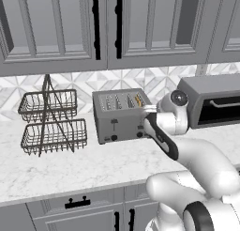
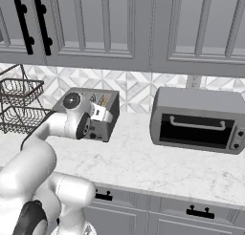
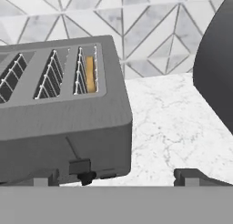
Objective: Start the toaster. Once the lever pops up, take the bread to the plate on the dining counter.
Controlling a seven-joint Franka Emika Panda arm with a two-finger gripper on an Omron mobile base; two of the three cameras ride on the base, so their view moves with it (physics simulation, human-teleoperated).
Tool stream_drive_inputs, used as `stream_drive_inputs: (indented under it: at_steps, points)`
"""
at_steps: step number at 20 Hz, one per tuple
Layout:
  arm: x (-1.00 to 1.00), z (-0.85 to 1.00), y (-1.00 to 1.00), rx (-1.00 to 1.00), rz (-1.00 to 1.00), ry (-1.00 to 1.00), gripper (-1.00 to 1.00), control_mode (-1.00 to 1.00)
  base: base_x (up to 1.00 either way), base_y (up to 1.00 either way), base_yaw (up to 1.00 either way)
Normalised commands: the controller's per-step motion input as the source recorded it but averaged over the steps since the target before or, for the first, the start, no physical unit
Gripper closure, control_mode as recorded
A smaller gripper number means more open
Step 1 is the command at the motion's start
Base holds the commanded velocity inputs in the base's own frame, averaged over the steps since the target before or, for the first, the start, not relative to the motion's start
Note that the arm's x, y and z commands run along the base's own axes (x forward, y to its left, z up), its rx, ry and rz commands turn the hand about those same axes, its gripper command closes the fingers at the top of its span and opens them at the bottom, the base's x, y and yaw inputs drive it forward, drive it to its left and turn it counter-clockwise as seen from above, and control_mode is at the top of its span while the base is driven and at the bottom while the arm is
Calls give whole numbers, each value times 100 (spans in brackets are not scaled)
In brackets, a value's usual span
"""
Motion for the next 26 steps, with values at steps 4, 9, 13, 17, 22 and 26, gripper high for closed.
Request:
stream_drive_inputs:
  at_steps: [4,9,13,17,22,26]
  points:
    - [-11,40,0,0,-5,-21,-100,-100,0,0,0]
    - [0,44,0,0,-5,-15,-100,-100,0,0,0]
    - [8,35,0,0,-4,-3,-100,-100,0,0,0]
    - [23,24,3,0,1,0,-100,-100,0,0,0]
    - [4,0,23,0,9,0,-100,-100,0,0,0]
    - [0,0,14,0,9,0,-100,-100,0,0,0]
